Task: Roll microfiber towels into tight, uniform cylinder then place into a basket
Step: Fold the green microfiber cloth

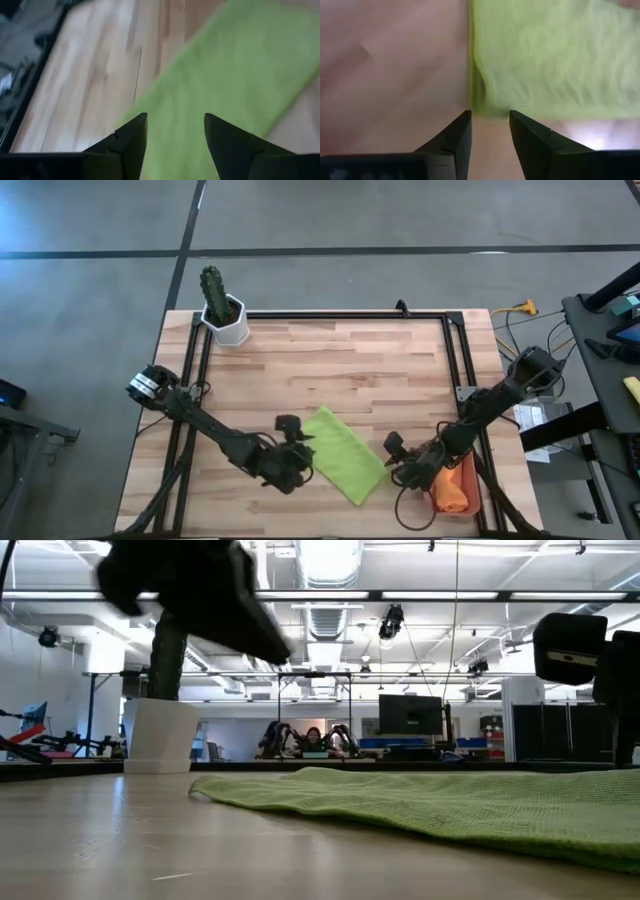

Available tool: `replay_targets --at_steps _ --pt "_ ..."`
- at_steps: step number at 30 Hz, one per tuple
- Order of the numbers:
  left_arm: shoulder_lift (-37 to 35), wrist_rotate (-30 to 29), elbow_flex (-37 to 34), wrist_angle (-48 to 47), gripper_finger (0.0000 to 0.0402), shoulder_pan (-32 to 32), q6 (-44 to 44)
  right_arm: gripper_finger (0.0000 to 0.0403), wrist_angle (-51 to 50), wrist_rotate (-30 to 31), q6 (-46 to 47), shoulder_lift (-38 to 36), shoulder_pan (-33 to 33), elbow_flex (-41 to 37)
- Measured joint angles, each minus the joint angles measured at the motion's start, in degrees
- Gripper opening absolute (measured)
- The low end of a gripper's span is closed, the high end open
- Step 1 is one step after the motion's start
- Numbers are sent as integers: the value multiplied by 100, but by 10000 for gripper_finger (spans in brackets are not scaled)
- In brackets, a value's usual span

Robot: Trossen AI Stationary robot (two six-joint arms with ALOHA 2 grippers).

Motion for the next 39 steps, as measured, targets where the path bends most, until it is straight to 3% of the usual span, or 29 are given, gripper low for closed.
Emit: replay_targets --at_steps 6,9,11,16,20,25,29,35,39 --pt "289 -21 0 1734 180 308 654 101 -1325 845 167 -391 153 248" --pt "599 92 -2 2497 180 551 660 79 -1346 1182 217 -733 163 294" --pt "849 481 20 2867 180 684 694 62 -1143 1070 205 -958 142 287" --pt "1490 1256 197 3768 180 756 656 22 -321 -196 192 -1159 -70 114" --pt "2186 2158 396 5109 180 706 657 10 58 -363 281 -857 -221 -21" --pt "2551 2339 808 4520 180 650 438 9 123 -348 307 -586 -376 51" --pt "2554 2544 948 3395 180 649 96 9 180 -333 461 -527 -451 112" --pt "2230 2493 963 1665 180 621 -349 9 826 -334 794 -535 -565 110" --pt "2045 2542 846 1271 180 562 -409 9 1336 -360 961 -367 -699 102"
